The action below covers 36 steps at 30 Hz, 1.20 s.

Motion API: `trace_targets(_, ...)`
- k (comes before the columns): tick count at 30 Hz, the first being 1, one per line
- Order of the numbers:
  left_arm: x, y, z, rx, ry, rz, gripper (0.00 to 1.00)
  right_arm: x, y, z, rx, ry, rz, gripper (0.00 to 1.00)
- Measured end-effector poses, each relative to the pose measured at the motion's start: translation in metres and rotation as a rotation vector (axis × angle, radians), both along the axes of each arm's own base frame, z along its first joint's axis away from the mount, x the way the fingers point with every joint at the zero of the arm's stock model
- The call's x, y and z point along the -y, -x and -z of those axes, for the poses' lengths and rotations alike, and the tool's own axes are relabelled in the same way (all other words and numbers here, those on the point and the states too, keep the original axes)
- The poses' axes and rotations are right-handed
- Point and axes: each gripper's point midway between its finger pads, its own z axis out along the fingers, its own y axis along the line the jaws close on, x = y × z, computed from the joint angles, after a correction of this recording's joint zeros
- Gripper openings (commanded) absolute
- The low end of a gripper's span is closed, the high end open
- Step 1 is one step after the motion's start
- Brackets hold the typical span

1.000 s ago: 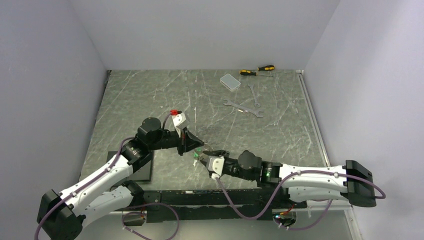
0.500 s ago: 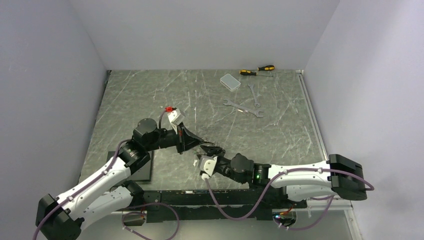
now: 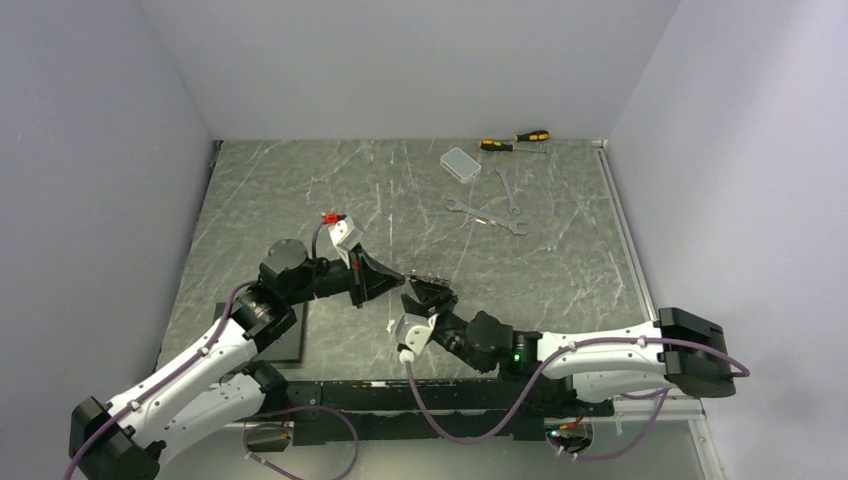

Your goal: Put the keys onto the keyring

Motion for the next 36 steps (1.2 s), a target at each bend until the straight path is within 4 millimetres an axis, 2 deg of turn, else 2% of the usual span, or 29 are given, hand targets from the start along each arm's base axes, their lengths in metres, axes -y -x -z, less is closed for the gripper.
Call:
trace_targets(3, 0.0, -0.001, -0.001, 0.004, 0.001, -0.007, 0.0, 0.004, 0.006, -0.015, 0.013, -0.037, -0.004, 0.45)
trace_targets(9, 0.0, -0.006, 0.007, -0.008, -0.017, -0.022, 0.0, 0.022, 0.009, -0.061, 0.022, -0.159, 0.037, 0.44)
trace_targets(13, -0.001, -0.006, 0.014, -0.006, -0.039, -0.023, 0.0, 0.04, 0.009, -0.075, 0.003, -0.201, 0.069, 0.45)
trace_targets(18, -0.003, -0.007, 0.02, 0.039, -0.077, -0.013, 0.0, 0.059, 0.016, -0.094, -0.052, -0.306, 0.043, 0.6)
trace_targets(21, -0.008, -0.005, 0.032, 0.07, -0.139, 0.002, 0.0, 0.067, 0.027, -0.105, -0.117, -0.383, -0.047, 0.64)
trace_targets(26, -0.016, 0.004, 0.04, 0.136, -0.236, 0.061, 0.0, 0.064, 0.032, -0.096, -0.228, -0.37, -0.154, 0.62)
trace_targets(32, -0.019, 0.013, 0.032, 0.253, -0.291, 0.155, 0.0, 0.042, 0.009, -0.071, -0.436, -0.22, -0.219, 0.59)
trace_targets(36, -0.02, 0.017, 0.033, 0.281, -0.306, 0.192, 0.0, 0.028, 0.017, -0.045, -0.566, -0.129, -0.299, 0.59)
